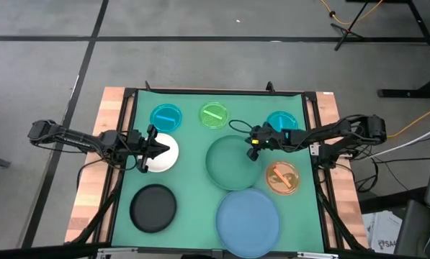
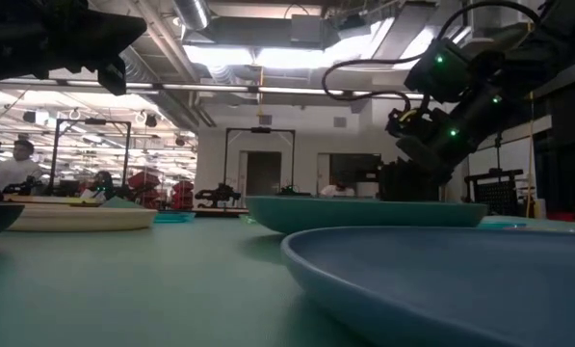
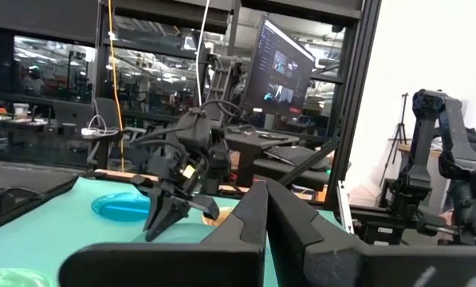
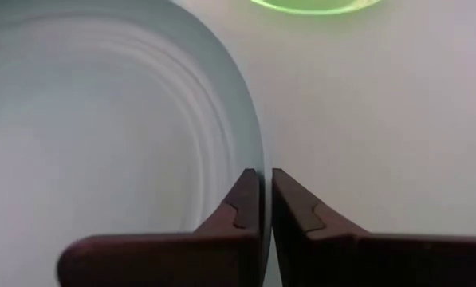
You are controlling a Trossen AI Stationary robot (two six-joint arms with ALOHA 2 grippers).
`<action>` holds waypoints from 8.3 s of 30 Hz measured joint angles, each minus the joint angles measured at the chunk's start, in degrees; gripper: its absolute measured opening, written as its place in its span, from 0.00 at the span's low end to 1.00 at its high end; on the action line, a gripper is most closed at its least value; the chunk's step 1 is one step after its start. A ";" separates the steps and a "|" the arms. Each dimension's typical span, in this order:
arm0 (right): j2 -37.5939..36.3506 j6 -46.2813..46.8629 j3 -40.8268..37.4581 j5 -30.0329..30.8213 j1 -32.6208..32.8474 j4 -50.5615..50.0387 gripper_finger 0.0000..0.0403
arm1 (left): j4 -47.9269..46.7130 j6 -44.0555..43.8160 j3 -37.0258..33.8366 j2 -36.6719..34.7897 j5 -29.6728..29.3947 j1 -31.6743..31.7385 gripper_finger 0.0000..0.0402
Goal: Stack plastic plates
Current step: Stack the green plate on top of the blue plate, then adjust the stacked plates, then stack the black plate on top of the green plate
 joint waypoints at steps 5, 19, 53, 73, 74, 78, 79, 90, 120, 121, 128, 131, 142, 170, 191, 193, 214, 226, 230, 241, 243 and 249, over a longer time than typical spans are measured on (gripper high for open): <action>0.00 -1.53 0.11 0.65 0.00 2.48 0.01 | 0.03 -0.07 0.00 0.00 -0.24 0.00 0.00; 0.00 -3.81 4.75 1.51 0.00 -0.14 0.00 | 0.14 -0.02 0.00 0.00 -4.33 0.00 0.00; -25.20 -5.04 11.48 -14.75 0.07 -25.98 0.00 | 3.14 -2.93 0.00 2.61 -4.52 -0.04 0.00; -15.73 -1.61 11.45 -20.91 19.74 -27.45 0.00 | 3.37 -3.23 0.02 3.02 -4.52 -0.04 0.00; -14.65 -1.43 11.44 -20.91 20.44 -26.85 0.00 | 3.37 -3.23 0.02 3.02 -4.52 -0.02 0.00; -10.73 -0.36 11.43 -20.79 22.74 -22.54 0.00 | 3.37 -3.23 0.02 3.02 -4.52 -0.02 0.00; -9.75 -0.39 11.43 -20.84 23.16 -21.36 0.00 | 3.37 -3.23 0.02 3.02 -4.52 -0.03 0.00; -0.96 -0.36 11.43 -20.79 23.69 -14.73 0.00 | 3.39 -3.22 0.01 3.02 -4.73 -0.50 0.00; -6.13 0.89 20.20 -15.59 32.93 -32.66 0.36 | 9.17 -2.74 4.10 9.66 -9.72 -12.63 0.00; -6.82 2.16 20.20 -14.08 34.96 -32.83 0.36 | 9.05 -2.08 5.04 11.02 -10.31 -13.30 0.00; -7.65 21.40 20.22 -6.13 49.32 -36.56 0.33 | 9.09 -1.54 12.53 23.79 -11.45 -16.37 0.00; -7.54 34.78 20.22 -4.30 54.95 -38.22 0.33 | 9.01 -1.65 15.35 29.49 -11.46 -18.22 0.00; -3.54 78.00 20.22 3.49 72.84 -37.58 0.33 | 9.03 -5.01 22.67 43.09 -13.07 -23.82 0.00; 17.70 64.16 20.20 -2.44 62.54 -7.84 0.33 | 10.75 -6.08 25.14 48.39 -13.57 -26.51 0.00; 17.72 43.31 20.20 3.51 46.56 -13.34 0.33 | 10.21 -6.05 25.14 48.39 -13.55 -26.53 0.00; 17.72 41.28 20.20 4.58 45.51 -13.42 0.33 | 10.21 -6.03 25.14 48.39 -13.55 -26.53 0.00; -1.22 23.24 20.22 26.55 50.72 -30.69 0.33 | 6.18 -7.50 26.80 48.04 -12.80 -18.23 0.18; -0.42 -11.01 20.17 14.91 48.24 -11.84 0.33 | -44.09 -10.34 49.57 49.74 -11.68 -15.21 0.32; -0.66 -19.05 20.20 11.80 47.12 -7.85 0.33 | -56.31 -19.78 54.08 49.79 -10.88 -18.53 0.30; -0.85 -14.33 20.20 0.44 43.12 -1.64 0.33 | -62.97 -35.10 57.96 50.08 -15.82 -34.76 0.29; -0.85 -14.28 20.20 0.30 43.16 0.94 0.33 | -62.97 -35.94 59.33 50.88 -18.35 -37.11 0.29; -0.83 -7.91 20.22 0.61 44.49 5.20 0.33 | -64.32 -34.85 66.82 57.61 -22.43 -40.83 0.29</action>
